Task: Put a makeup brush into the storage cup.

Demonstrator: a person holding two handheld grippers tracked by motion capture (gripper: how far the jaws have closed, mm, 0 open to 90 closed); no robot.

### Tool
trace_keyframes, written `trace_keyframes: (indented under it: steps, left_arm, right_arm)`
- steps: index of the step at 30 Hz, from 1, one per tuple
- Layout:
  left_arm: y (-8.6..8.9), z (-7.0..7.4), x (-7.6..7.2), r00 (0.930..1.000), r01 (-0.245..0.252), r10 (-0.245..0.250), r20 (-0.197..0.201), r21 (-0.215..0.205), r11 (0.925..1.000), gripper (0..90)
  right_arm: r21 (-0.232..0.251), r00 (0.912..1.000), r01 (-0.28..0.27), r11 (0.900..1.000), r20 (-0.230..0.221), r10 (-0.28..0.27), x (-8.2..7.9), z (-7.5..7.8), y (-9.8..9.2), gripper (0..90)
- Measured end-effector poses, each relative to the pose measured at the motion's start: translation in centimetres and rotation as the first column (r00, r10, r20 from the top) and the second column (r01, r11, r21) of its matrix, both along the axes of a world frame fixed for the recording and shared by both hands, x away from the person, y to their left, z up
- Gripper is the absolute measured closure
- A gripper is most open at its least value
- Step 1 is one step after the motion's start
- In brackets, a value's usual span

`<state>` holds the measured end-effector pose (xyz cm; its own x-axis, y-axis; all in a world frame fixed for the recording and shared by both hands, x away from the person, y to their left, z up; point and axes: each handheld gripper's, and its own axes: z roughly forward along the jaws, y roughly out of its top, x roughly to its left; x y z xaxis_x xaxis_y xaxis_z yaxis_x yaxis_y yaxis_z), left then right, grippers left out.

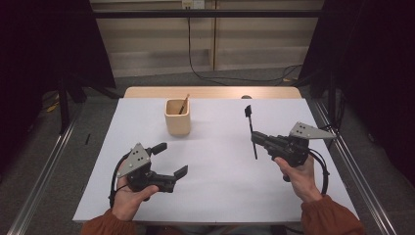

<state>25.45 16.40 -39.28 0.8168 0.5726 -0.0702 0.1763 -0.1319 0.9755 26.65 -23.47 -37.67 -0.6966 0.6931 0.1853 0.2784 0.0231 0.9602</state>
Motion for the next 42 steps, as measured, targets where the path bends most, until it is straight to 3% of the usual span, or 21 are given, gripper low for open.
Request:
trace_keyframes:
  steps: [12,22,27,29,31,35,42]
  left_arm:
    - [-2.8,2.2,0.4,0.997,0.065,-0.064,0.044,-0.007,0.9979,3.0]
    - [-4.7,3.1,1.2,0.9939,0.1,-0.1,0.048,-0.001,0.995,3.1]
    - [-4.9,2.6,1.2,0.9948,0.096,-0.094,0.038,-0.033,0.9949,4.5]
    - [-5.0,2.2,1.1,0.9948,0.098,-0.098,0.028,0.0,0.9952,4.5]
    - [-5.1,2.0,1.1,0.9952,0.094,-0.094,0.026,-0.011,0.9955,5.8]
    - [-5.6,2.1,1.3,0.9952,0.095,-0.095,0.021,-0.003,0.9954,8.3]
    - [-6.8,3.1,2.3,0.9964,0.082,-0.081,0.024,-0.027,0.9963,13.1]
  right_arm:
    - [-0.002,0.9992,-0.027,1.0,0.027,0.027,-0.3,0.8,0.7,85.3]
    - [-0.013,0.9982,-0.048,0.999,0.036,0.049,0.0,0.9,1.8,85.3]
    - [-0.011,0.9978,-0.056,0.998,0.036,0.056,0.1,0.7,2.3,85.2]
    - [-0.016,0.9973,-0.065,0.998,0.033,0.066,0.0,0.4,2.7,85.3]
    - [-0.015,0.9966,-0.075,0.997,0.031,0.076,-0.1,0.2,2.9,85.3]
    - [-0.018,0.9953,-0.09,0.996,0.034,0.091,-0.1,0.2,3.5,85.2]
    - [-0.022,0.9937,-0.107,0.994,0.029,0.108,-0.1,-0.1,4.1,85.3]
